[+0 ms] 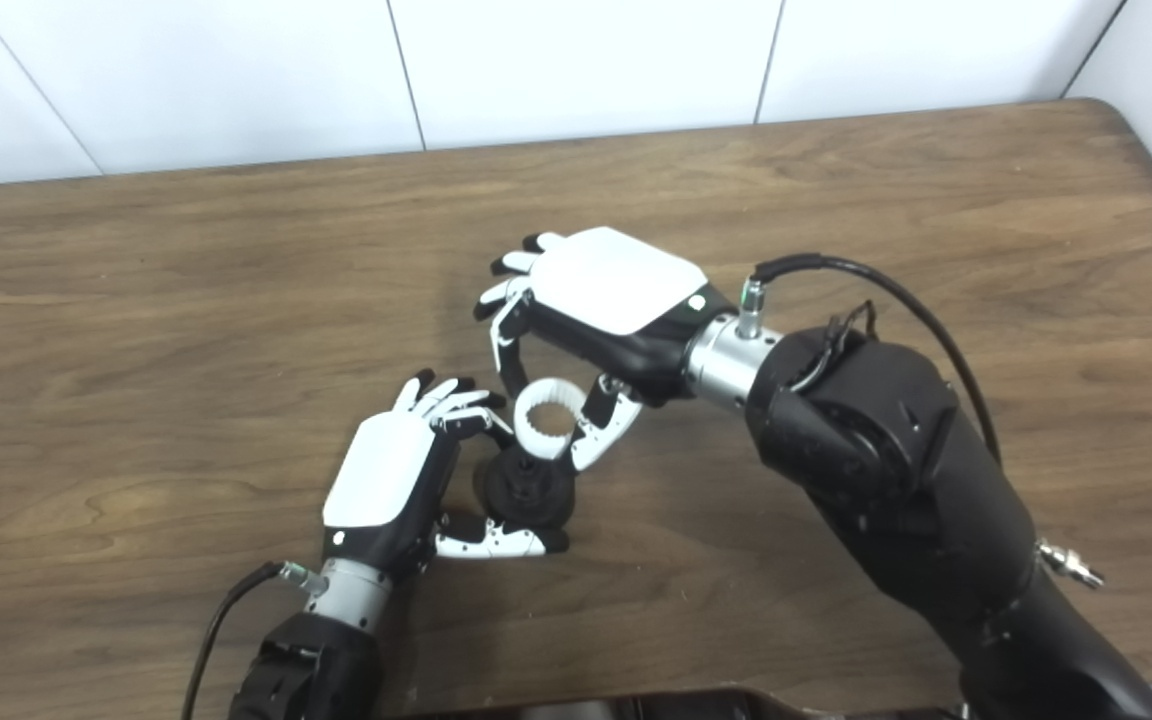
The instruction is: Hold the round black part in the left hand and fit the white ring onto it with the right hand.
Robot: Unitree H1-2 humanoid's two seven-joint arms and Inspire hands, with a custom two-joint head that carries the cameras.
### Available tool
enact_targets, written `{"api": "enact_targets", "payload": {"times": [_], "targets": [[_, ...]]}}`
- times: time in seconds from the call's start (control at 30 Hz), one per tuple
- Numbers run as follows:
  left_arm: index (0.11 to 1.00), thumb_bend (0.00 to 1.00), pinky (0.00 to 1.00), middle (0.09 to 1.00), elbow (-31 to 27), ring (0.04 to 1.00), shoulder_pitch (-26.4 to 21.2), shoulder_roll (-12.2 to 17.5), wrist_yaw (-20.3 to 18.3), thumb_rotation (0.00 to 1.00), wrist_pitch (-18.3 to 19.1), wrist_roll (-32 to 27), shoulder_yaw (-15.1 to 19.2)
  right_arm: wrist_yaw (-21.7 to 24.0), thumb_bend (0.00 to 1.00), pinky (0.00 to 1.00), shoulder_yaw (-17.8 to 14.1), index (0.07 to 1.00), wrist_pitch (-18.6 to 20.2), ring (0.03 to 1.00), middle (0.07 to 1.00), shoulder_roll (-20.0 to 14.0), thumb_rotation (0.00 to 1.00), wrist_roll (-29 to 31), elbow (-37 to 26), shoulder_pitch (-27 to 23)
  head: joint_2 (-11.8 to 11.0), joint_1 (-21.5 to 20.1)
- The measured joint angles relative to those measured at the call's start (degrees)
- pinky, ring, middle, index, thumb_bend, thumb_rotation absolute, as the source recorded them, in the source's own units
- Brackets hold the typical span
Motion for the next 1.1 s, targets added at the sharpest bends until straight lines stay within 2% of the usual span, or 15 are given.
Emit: {"api": "enact_targets", "payload": {"times": [0.4,1.1], "targets": [[0.485,0.52,1.0,0.794,0.3,0.896,-0.6,-0.5,0.2,0.06,1.3,0.9,-0.8,0.5,0.52,1.0,0.0,0.483,-2.4,0.956,0.854,1.9,0.14,-0.8,0.8,1.3,0.4,0.5],[0.485,0.52,1.0,0.794,0.5,0.9,-0.6,-1.0,0.2,0.06,1.5,1.5,-1.1,0.5,0.52,1.0,-0.3,0.483,-6.5,0.959,0.855,1.9,0.14,-1.9,4.2,3.3,0.7,0.4]]}}
